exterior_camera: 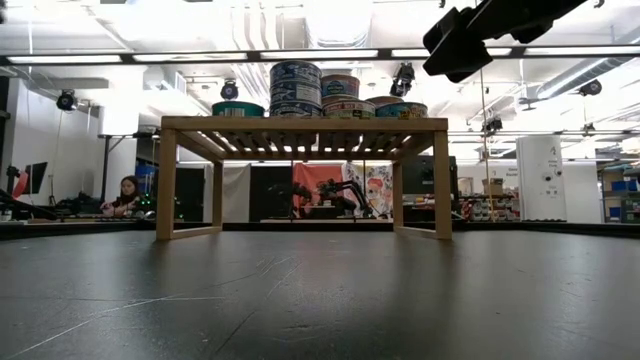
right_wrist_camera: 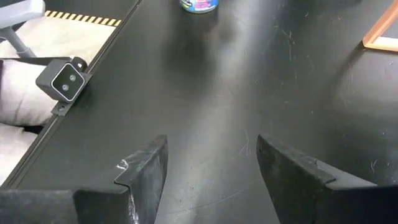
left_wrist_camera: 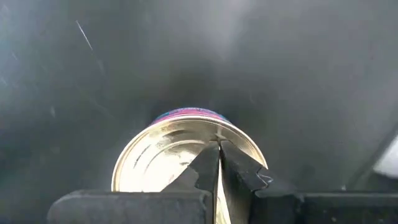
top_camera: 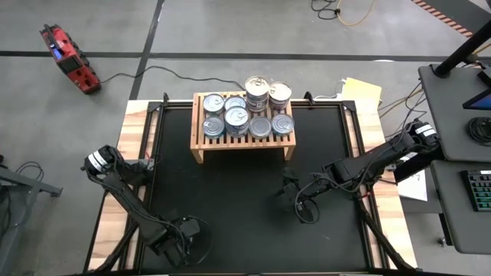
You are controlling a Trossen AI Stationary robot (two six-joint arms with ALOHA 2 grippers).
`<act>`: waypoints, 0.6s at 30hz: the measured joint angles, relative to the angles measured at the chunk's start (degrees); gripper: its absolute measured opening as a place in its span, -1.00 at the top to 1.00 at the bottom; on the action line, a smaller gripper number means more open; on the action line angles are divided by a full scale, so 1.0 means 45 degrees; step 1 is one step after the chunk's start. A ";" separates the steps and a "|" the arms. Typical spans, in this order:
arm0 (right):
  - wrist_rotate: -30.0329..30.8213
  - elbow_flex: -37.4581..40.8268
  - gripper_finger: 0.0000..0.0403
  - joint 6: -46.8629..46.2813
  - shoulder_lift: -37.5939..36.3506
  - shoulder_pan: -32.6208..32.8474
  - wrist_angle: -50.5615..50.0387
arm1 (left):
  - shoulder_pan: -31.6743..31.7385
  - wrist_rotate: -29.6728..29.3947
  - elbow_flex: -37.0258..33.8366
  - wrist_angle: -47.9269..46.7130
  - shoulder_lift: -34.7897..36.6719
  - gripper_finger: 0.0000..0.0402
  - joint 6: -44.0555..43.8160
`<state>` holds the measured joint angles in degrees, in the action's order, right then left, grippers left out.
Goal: Stack canned seafood by type on shelf
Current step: Stack the blue and pink tuna can on top of the blue and pink tuna can
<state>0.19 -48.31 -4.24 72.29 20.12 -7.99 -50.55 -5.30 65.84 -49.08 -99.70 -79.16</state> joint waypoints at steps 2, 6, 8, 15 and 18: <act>0.0000 0.0001 -0.18 -0.0041 0.0000 0.0000 -0.0003 | 0.0093 -0.0505 -0.0010 0.0014 -0.0014 1.00 0.0132; -0.0010 0.0001 -0.22 -0.0120 0.0000 0.0000 -0.0045 | 0.0213 -0.1297 -0.0034 0.0021 -0.0037 1.00 0.0402; -0.0014 0.0000 -0.23 -0.0303 0.0000 0.0000 -0.0213 | 0.0240 -0.1534 -0.0040 0.0040 -0.0041 1.00 0.0590; -0.0016 0.0010 -0.17 -0.0735 -0.0118 0.0150 -0.0869 | 0.0607 -0.2505 -0.0092 0.0089 -0.0074 1.00 0.1354; -0.0024 0.0010 -0.14 -0.0735 -0.0242 0.0388 -0.0905 | 0.0899 -0.2805 -0.0102 0.0135 -0.0090 1.00 0.1876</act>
<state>0.08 -48.27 -7.55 71.20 21.86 -12.06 -46.50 -17.92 65.39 -48.47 -100.10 -70.72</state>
